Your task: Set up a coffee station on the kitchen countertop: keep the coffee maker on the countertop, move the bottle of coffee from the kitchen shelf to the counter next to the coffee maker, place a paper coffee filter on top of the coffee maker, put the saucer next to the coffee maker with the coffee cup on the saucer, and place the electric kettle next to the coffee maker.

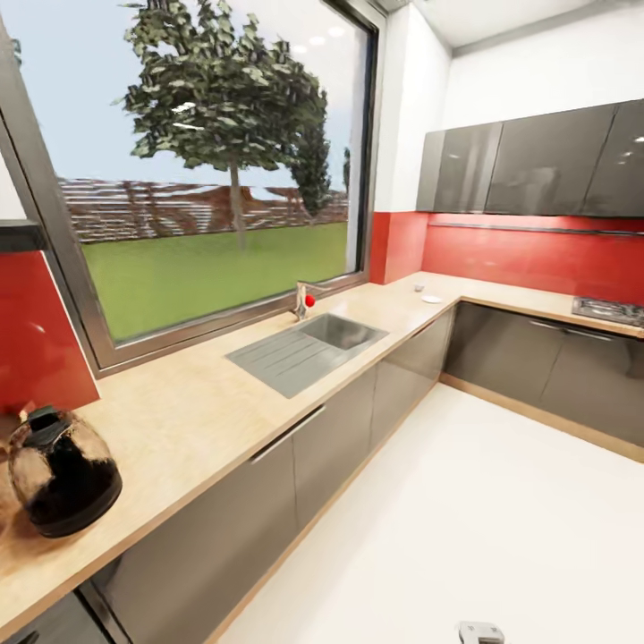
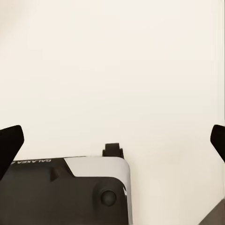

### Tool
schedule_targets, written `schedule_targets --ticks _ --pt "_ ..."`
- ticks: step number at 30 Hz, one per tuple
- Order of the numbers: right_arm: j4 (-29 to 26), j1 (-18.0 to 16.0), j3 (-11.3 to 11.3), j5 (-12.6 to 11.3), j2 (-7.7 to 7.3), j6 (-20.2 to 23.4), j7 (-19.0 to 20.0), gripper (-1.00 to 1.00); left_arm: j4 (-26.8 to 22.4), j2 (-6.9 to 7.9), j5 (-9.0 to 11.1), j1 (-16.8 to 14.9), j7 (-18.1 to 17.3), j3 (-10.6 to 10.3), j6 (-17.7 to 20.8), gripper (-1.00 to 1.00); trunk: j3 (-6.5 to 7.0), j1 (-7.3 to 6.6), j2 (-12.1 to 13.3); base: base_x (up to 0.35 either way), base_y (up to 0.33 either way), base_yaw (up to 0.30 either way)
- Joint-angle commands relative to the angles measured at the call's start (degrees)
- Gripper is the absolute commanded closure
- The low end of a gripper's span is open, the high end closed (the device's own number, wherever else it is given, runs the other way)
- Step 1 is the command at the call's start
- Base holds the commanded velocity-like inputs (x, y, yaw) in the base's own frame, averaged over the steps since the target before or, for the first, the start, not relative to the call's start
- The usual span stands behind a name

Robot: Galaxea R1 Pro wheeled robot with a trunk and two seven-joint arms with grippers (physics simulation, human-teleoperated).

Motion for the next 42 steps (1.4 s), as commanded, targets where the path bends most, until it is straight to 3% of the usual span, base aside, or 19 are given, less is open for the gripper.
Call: schedule_targets --ticks 1,18,42 --pt "-0.1 0.0 -0.5 0.6 0.01 0.3 0.1 -1.0 -0.1 -0.1 -0.6 0.0 0.1 0.3 -0.1 -1.0 -0.05 0.04 -0.1 0.179 -0.234 -0.3" --pt "-0.1 0.0 -0.5 0.6 0.01 0.3 -0.2 -1.0 -0.3 -0.15 -0.7 0.0 0.2 0.2 -0.1 -1.0 0.51 0.04 -0.1 0.249 -0.173 -0.294" --pt "-0.1 1.3 -0.5 0.9 0.22 -0.3 -0.3 -1.0 -0.2 -0.16 -0.9 0.0 0.6 0.2 0.0 -1.0 0.55 0.04 -0.1 0.284 -0.143 -0.016"
